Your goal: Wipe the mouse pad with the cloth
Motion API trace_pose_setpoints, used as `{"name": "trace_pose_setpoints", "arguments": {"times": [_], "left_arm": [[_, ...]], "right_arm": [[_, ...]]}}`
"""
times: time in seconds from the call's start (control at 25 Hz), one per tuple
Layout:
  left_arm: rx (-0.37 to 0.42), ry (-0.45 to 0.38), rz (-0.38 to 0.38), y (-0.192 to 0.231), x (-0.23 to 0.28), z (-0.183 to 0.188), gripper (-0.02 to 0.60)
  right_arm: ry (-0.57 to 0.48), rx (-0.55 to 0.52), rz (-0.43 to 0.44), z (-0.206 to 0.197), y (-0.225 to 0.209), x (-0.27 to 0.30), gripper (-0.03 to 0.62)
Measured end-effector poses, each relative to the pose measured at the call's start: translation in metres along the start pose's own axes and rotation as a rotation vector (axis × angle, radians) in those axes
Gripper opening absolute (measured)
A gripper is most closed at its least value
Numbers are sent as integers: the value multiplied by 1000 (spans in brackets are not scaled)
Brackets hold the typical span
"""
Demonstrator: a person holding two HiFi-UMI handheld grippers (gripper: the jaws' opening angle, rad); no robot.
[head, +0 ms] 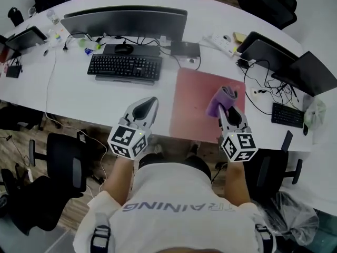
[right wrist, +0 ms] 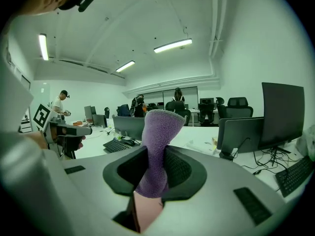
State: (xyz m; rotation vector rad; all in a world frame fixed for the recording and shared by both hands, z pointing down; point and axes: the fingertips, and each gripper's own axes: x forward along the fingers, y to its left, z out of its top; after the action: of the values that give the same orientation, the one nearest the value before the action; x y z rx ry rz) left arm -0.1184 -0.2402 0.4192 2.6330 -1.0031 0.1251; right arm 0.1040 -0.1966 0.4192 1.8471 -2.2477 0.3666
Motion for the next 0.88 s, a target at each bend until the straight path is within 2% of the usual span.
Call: {"name": "trace_pose_setpoints", "arguments": {"times": [0.16,0.44,0.6,0.72,0.88], "left_arm": [[-1,2,53,-8,19,1,37],[-3,-11,142,-44,75,4,37],[-14,1,200,-56,101,-5,37],[-26,5,227,-56,107,-10,37],[-50,18,255,-38,97,-19,37]], "right_arm": [[1,-5,62,2,-21,14,109],[28,10,149,-1,-95,31,109],[63,5,211,-14,-124,43,109],[94,7,254,-24,-126,58,109],[134,24,303,-35,-100,81,109]]}}
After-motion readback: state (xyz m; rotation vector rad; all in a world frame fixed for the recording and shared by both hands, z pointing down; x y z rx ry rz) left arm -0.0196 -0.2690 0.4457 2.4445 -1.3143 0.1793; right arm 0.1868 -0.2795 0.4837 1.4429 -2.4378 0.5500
